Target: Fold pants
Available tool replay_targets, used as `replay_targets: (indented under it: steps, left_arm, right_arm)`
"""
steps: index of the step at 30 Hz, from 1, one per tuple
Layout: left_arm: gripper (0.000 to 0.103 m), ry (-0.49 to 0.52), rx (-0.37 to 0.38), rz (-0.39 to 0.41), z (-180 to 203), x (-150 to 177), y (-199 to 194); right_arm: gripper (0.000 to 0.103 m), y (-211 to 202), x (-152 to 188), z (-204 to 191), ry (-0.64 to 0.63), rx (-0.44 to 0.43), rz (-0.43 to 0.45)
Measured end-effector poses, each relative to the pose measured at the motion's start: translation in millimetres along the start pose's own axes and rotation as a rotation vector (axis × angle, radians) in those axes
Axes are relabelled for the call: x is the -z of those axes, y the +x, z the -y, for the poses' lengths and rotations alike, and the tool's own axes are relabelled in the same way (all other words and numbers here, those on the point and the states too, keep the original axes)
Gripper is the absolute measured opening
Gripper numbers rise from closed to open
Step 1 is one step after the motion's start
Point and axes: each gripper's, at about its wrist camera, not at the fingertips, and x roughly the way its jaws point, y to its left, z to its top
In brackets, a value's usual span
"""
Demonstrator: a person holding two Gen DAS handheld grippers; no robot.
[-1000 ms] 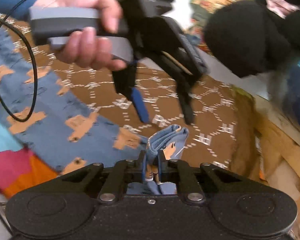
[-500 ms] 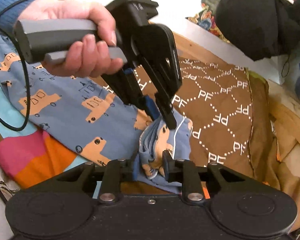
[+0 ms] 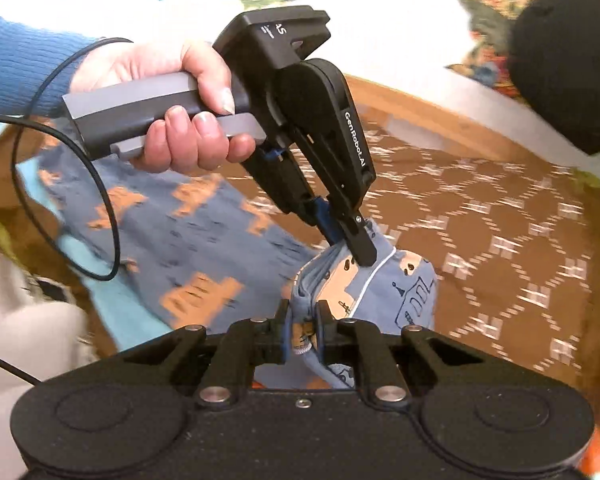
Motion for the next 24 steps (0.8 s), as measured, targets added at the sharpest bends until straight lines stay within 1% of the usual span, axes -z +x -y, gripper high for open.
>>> replay_targets:
  steps: [5,10,13,17,21,24]
  left_arm:
    - [0.011,-0.021,-0.045,0.003,-33,15,-24]
    - [0.011,0.001,-0.126,0.02,-60,28,-26]
    - [0.011,0.016,-0.151,0.031,-71,38,-25]
    - [0.011,-0.008,-0.123,0.065,-80,46,-27]
    - [0.011,-0.045,-0.116,0.075,-84,47,-26]
    - [0.011,-0.056,-0.113,0.076,-88,48,-25]
  right_arm:
    - [0.012,17,-17,-22,0.002,-0.096,-0.032]
    - [0.012,49,-21,-49,0.038,-0.137,-0.11]
    - [0.012,62,-18,-63,0.038,-0.127,-0.145]
    - [0.013,64,-16,-70,0.059,-0.094,-0.153]
    - [0.013,66,-17,-71,0.096,-0.076,-0.155]
    - [0.013,68,-16,-71,0.096,-0.064,-0.155]
